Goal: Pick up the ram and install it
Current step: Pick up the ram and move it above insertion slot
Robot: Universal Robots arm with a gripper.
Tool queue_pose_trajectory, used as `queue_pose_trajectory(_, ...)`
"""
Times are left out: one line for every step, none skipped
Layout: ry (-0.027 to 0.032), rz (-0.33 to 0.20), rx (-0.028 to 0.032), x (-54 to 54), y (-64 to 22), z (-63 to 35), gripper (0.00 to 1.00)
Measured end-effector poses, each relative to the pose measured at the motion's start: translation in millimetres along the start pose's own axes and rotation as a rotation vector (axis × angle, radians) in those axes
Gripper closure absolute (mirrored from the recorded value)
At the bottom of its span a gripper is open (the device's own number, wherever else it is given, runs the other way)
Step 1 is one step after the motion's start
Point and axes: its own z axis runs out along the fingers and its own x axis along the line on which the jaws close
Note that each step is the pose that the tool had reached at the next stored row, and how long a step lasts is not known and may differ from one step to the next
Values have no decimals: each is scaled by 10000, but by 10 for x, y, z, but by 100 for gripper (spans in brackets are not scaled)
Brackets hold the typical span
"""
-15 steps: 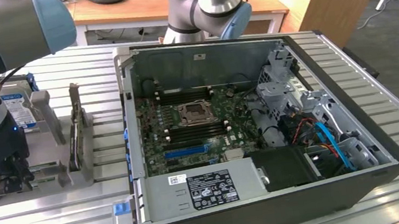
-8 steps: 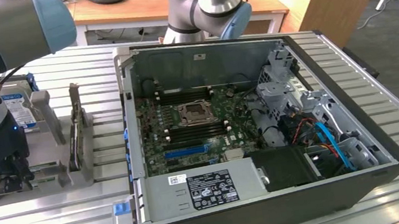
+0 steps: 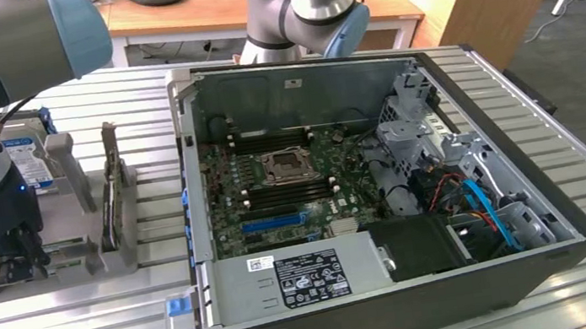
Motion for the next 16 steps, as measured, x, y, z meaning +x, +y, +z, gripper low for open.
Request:
queue_pose_trajectory(0, 0, 0, 0, 0, 0, 74)
queue_pose_trajectory(-1, 0, 0, 0, 0, 0, 74)
queue_pose_trajectory(0, -1, 0, 0, 0, 0, 81)
queue_pose_trajectory(0, -1, 0, 0, 0, 0, 81)
queue_pose_trajectory(0, 0, 0, 0, 0, 0, 81)
queue_pose_trajectory(0, -1, 0, 0, 0, 0, 81)
queue_pose_trajectory(0, 0, 0, 0, 0, 0, 81)
queue_pose_trajectory(0, 0, 0, 0, 0, 0, 81)
queue_pose_trajectory(0, -1, 0, 0, 0, 0, 81)
queue_pose_trajectory(0, -1, 0, 0, 0, 0, 81)
queue_pose_trajectory(-1, 0, 0, 0, 0, 0, 81)
queue_pose_trajectory(0, 0, 0, 0, 0, 0, 81)
queue_pose_trajectory(0, 0, 0, 0, 0, 0, 81)
queue_pose_trajectory(0, -1, 0, 0, 0, 0, 81)
queue_pose_trajectory(0, 0, 0, 0, 0, 0, 81)
queue_pose_trajectory(0, 0, 1, 0, 0, 0, 81)
